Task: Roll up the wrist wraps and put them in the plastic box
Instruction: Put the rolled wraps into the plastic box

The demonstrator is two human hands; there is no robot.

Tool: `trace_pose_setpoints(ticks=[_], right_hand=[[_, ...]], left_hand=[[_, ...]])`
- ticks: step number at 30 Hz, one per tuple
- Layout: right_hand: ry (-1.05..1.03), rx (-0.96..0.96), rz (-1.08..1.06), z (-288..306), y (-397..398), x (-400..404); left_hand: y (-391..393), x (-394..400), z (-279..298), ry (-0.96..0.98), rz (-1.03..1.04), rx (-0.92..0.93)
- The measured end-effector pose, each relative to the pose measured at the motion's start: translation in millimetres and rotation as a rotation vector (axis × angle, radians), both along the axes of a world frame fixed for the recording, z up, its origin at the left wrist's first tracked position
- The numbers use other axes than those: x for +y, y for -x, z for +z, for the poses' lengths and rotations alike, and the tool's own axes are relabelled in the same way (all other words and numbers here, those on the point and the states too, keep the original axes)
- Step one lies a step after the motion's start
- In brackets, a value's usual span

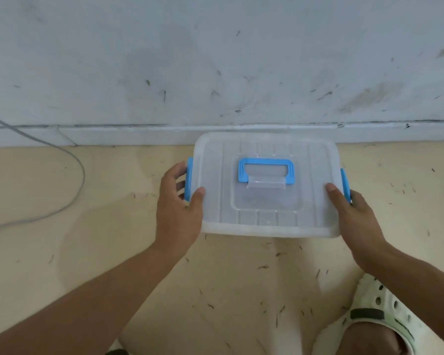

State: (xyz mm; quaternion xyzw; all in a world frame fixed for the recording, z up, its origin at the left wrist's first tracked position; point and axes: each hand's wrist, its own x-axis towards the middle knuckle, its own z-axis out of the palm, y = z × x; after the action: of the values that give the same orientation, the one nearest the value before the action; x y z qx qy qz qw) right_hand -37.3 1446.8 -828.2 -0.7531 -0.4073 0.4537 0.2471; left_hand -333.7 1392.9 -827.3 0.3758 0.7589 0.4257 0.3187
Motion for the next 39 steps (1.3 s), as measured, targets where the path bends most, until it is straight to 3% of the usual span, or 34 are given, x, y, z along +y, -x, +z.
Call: trace_pose_setpoints(ticks=[8,18,25,39], right_hand=[[-0.036,-0.029,-0.031,-7,7,15],[-0.079,0.044,-0.048,-6,56,74],[-0.171,-0.097,-0.017,-7,61,68],[-0.178,-0.128,0.018,-4,62,67]], left_hand=[[2,10,0,0.15,0.086,-0.162],[23,50,4,0.111,0.144,0.002],[20,45,-4,0.078,0.214,-0.038],[22,44,-1,0.091,0.094,0.139]])
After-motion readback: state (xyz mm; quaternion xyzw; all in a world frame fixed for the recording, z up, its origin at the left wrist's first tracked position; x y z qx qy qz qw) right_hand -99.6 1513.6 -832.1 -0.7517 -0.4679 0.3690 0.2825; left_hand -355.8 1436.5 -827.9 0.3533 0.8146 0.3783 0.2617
